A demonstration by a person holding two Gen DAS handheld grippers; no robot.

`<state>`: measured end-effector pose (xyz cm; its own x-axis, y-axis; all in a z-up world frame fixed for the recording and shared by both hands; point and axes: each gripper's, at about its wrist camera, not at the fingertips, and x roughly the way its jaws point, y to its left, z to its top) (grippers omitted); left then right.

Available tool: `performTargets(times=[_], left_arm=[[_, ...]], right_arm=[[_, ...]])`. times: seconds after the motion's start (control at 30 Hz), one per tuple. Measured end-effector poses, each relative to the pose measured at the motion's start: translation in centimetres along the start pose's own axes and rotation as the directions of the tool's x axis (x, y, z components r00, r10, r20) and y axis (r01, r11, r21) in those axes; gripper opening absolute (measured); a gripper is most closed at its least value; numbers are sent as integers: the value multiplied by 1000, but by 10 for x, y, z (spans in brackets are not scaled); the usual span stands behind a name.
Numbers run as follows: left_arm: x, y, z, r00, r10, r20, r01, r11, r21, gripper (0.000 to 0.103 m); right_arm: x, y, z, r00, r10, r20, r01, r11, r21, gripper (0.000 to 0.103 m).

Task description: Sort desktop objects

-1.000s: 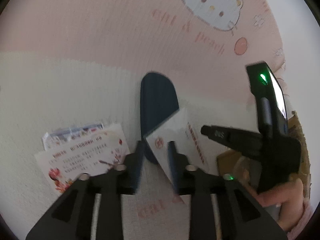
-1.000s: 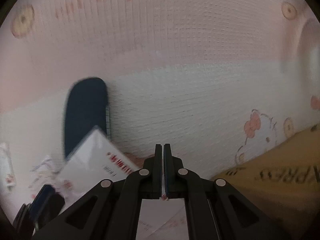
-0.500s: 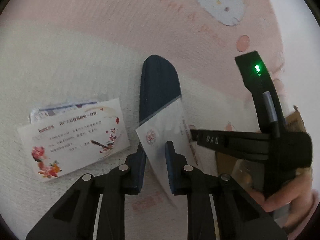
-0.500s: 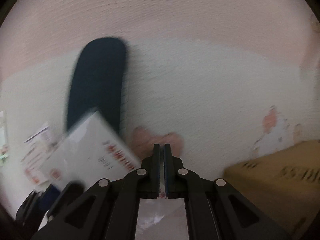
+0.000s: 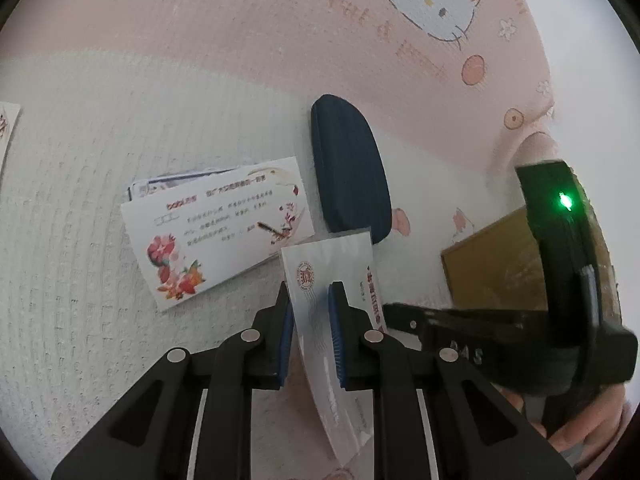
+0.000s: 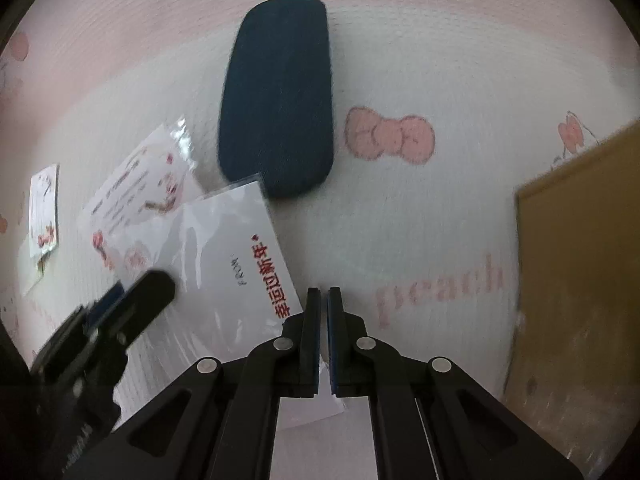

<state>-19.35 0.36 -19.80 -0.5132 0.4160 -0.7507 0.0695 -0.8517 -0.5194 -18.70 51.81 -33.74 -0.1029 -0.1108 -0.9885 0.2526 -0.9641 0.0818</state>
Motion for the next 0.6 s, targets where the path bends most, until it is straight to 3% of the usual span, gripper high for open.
performTargets(times=[0.13,0.23,0.3,0.37,0.4,0.43,0.5,0.53,0.6], left_arm=[[9,0,5,999,28,-36,-28,1000,2,20],[11,4,6,998,35,-59,-35,999,6,28],[5,9,4,998,29,-50,-29,1000,0,46],[-5,13,2,999,42,-19,-42,999,-22,59],[-10,16,1,999,50,-2,-50,998,-33,61],[-14,18,0,998,57,14,-57,997,-45,61],[-20,20,-3,997,72,21,-71,996,-50,61],[-23,20,-5,997,76,19,-75,996,-50,61],[-26,21,-11,998,69,8,-68,996,-58,61]], right_arm=[[-1,8,-9,1000,29,-2,-29,999,-16,0],[-5,10,-9,999,3,40,-2,999,-38,0],[-11,8,-8,996,25,83,-21,999,-39,0],[-18,4,-7,989,82,120,-78,996,-35,0],[-22,4,-9,986,108,131,-104,994,-36,2],[-26,7,-13,982,130,136,-126,991,-39,9],[-32,10,-21,976,161,144,-156,987,-48,36],[-30,9,-26,976,161,146,-154,986,-58,55],[-28,9,-36,974,166,155,-155,985,-79,59]])
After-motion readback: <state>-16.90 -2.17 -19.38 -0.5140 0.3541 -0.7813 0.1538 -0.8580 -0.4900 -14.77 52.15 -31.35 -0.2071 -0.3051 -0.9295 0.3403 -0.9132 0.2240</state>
